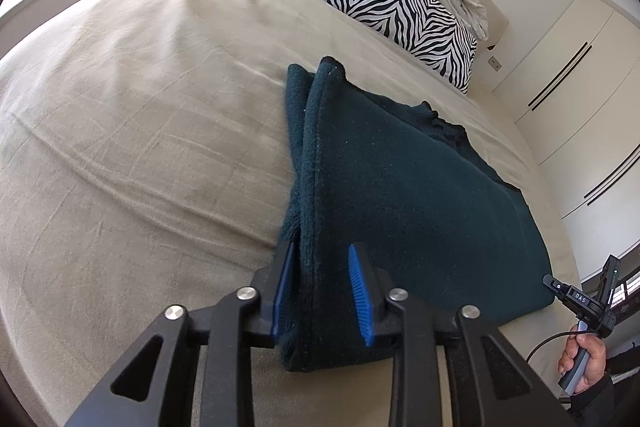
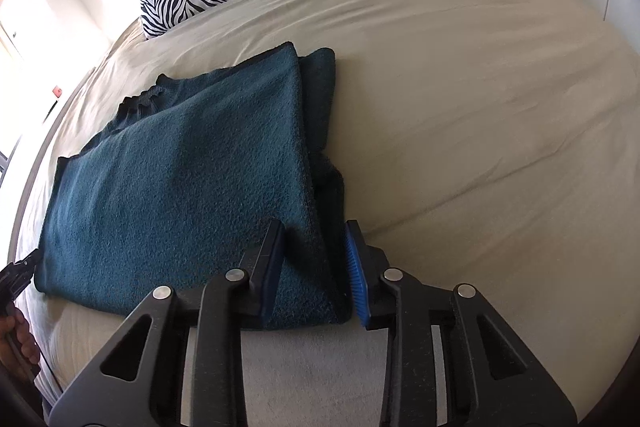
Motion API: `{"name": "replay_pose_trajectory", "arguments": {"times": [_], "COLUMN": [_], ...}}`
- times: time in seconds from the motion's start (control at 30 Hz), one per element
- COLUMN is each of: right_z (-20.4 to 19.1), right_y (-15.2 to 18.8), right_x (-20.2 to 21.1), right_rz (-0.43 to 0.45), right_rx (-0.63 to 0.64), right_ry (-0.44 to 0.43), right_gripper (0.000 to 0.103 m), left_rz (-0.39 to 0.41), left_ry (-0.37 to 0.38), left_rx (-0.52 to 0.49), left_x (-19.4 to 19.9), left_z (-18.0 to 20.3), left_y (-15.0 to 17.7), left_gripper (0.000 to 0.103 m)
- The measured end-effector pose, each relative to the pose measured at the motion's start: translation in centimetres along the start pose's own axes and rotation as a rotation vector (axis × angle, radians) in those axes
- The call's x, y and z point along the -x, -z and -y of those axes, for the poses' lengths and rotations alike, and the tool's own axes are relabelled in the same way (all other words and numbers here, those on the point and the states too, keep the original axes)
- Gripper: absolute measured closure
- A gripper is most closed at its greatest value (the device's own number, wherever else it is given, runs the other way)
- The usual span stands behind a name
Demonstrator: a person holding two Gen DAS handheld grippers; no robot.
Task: Fold small clothes
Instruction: 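Press the folded hem down with both grippers and open them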
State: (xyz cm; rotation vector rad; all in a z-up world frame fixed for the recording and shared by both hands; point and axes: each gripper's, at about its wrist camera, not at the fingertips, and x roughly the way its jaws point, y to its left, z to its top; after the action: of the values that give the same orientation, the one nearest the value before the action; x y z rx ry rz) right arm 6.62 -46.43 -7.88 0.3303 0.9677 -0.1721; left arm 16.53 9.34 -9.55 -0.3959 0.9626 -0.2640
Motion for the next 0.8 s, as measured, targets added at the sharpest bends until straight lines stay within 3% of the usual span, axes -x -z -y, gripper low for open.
{"name": "replay_pose_trajectory", "arguments": {"times": [0.03,0.1,0.17,0.8], "right_z": [0.0,-0.1,-0.2,1.0], "right_y": [0.0,0.1,0.2,1.5], "right_x": [0.0,0.2,0.4,1.2], "right_rz": [0.001,0.002,0.009,0.007], "right_rx": [0.004,0.014,0.022,-0.036], "right_ry": [0.004,0.010,0.013,-0.027], "right_gripper": [0.082,0.093,0.096,0.098], "left_rz": [-0.001,0.001,0.006,-0.018], "left_ry": [-0.009,-0.011,-0.020,0.008], "left_rx": [-0.001,-0.008,-0.022,0.014], "left_x": [0.0,0.1,0.2,0.5], "left_z": [0.0,0.0,0.2,-1.2], "left_y": [0.0,0.1,0.1,1.2], "left_gripper": [0.095,0.095,0.096,0.096]}}
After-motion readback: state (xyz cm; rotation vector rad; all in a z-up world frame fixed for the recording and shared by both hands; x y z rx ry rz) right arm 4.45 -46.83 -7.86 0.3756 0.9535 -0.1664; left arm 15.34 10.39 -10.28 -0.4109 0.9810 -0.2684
